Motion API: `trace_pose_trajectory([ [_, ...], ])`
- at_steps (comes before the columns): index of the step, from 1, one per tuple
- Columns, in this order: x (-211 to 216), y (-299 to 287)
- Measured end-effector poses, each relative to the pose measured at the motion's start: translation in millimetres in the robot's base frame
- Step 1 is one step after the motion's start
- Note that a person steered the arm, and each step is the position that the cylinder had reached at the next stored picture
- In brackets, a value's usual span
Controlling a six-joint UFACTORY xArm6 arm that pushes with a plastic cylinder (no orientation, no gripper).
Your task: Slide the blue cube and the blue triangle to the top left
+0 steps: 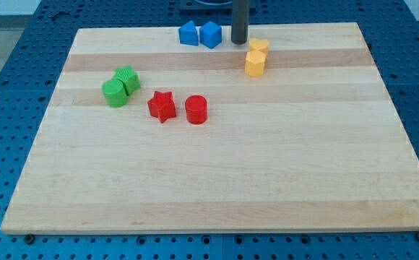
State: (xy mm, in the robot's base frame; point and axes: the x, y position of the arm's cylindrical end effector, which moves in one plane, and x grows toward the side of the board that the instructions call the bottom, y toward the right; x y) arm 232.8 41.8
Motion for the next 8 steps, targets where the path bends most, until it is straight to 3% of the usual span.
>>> trace_pose_trajectory([
  [4,-19.7,-74.3],
  [8,-16.7,-218.7],
])
